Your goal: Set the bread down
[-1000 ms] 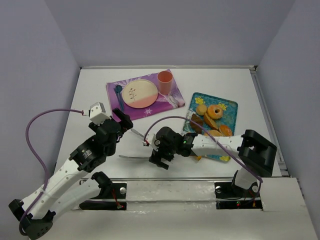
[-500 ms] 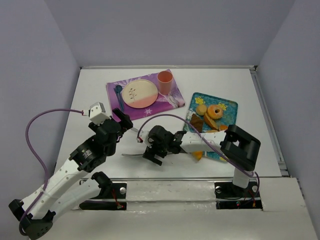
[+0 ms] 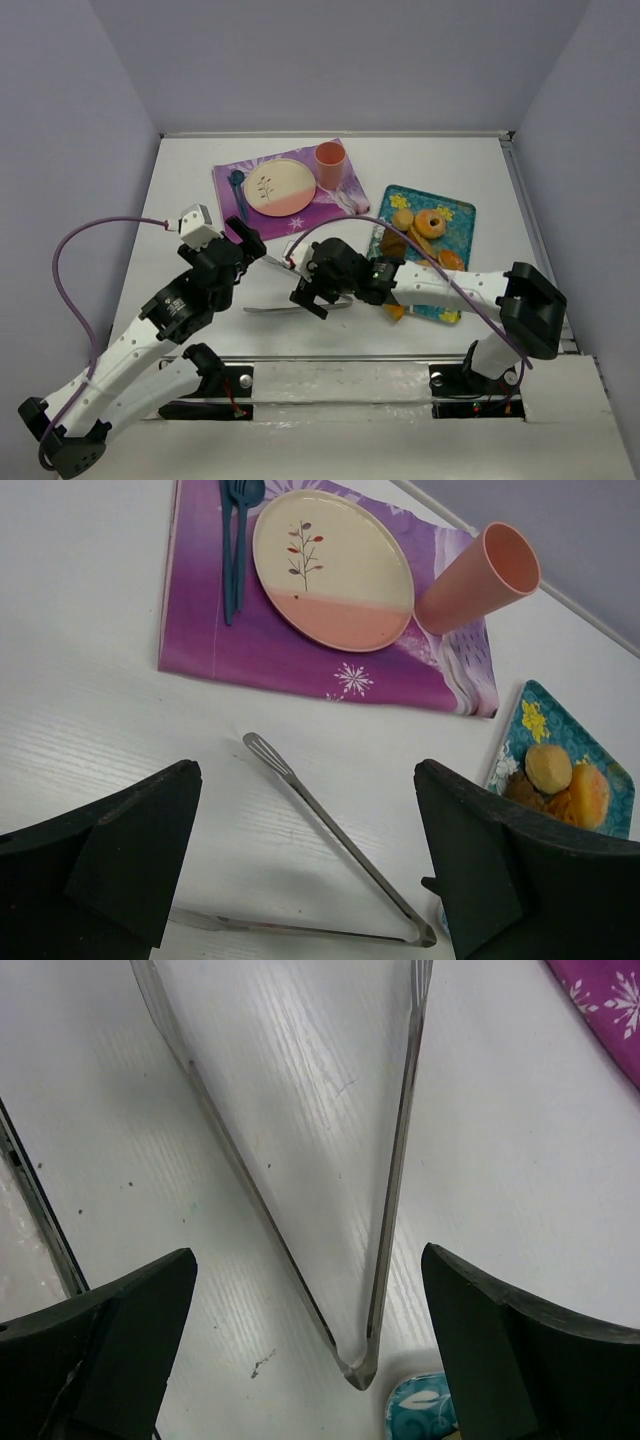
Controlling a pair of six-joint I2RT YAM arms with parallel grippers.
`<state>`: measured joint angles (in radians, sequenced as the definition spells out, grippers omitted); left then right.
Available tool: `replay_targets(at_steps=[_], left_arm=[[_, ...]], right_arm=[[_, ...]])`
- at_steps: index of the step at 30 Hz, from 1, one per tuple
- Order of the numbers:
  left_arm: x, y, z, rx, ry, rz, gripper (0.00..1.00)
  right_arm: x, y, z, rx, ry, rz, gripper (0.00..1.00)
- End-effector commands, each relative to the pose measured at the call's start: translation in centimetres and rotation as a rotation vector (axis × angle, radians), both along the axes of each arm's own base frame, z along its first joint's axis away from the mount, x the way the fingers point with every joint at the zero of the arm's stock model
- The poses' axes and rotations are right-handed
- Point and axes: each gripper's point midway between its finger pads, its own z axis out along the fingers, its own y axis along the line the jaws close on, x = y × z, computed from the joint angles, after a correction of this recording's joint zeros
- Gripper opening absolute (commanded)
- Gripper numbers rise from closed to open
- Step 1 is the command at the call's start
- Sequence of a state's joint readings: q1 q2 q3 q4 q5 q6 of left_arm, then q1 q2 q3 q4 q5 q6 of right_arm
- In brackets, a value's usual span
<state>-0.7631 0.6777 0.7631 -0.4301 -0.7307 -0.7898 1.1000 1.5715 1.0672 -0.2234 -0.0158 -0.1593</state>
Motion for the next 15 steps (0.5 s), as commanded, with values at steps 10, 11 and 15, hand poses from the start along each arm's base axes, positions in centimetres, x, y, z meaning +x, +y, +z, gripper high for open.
replay_targets(at_steps=[10, 11, 15], left_arm=[[0.6, 0.4, 0.3, 0.024, -0.015, 0.036, 0.99], [0.7, 0.4, 0.3, 0.025, -0.014, 0.037, 0.99], [0.8, 0.3, 0.2, 0.033, -0.01, 0.039, 0.99]], right_arm=[[0.6, -3.9, -5.7, -0.177, 0.127, -0.038, 1.0], [0.4, -3.8, -6.0, -0.18, 0.133, -0.026, 1.0], [-0.1, -3.8, -7.5, -0.204, 0.174, 0.019, 1.0]])
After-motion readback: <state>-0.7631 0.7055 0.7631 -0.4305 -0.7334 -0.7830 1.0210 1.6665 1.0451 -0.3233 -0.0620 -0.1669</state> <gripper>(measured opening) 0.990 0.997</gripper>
